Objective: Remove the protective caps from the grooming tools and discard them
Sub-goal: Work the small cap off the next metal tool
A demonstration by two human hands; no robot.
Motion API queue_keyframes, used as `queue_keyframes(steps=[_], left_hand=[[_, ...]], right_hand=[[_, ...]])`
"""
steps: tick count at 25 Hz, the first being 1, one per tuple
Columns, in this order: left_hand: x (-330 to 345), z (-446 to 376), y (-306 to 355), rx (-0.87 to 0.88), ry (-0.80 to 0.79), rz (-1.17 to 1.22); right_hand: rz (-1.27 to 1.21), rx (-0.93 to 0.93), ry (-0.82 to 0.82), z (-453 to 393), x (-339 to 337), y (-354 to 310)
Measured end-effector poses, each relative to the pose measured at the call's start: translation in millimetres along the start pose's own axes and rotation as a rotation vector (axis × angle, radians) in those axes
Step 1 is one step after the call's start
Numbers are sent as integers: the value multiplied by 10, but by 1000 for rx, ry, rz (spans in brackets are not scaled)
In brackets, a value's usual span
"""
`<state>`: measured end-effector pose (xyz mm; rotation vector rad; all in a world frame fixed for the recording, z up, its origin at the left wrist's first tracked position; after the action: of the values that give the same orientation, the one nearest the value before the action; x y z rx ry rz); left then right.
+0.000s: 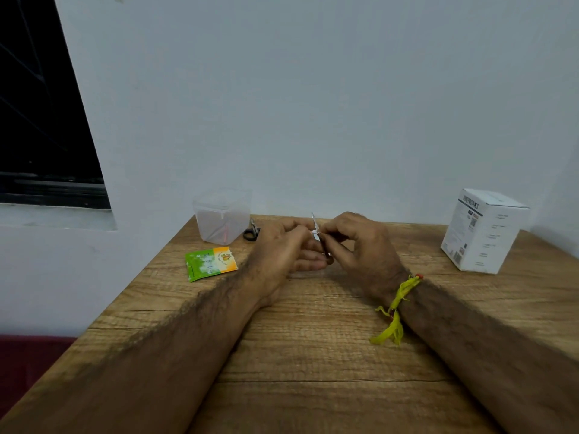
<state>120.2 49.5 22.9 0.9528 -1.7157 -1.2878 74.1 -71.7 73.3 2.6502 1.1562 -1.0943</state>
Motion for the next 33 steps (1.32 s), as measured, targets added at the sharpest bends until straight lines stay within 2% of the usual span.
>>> queue_keyframes(steps=[8,17,23,33], left_hand=[[-142,-28,-6,15,101,-77],[-219,-51,2,60,156,-109],[-313,-86,21,103,233,-168],[-337,-77,33,114,269,-149]], right_hand=[[-21,-79,-111,-9,105,-103],[-35,-37,-89,28,83,-95],[-25,-58,-120,18,105,-156],[20,-77,-156,36,140,-187]])
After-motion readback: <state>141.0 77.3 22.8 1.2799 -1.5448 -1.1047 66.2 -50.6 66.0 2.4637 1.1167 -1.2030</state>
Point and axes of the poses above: each hand's wrist, its own z-axis away from the middle knuckle, its own x-axis out of the palm, y = z × x, the point moved 9 cm from there along -z, towards the middle knuckle, and after that the axes turned 7 degrees about -y, right-handed, at the moved point
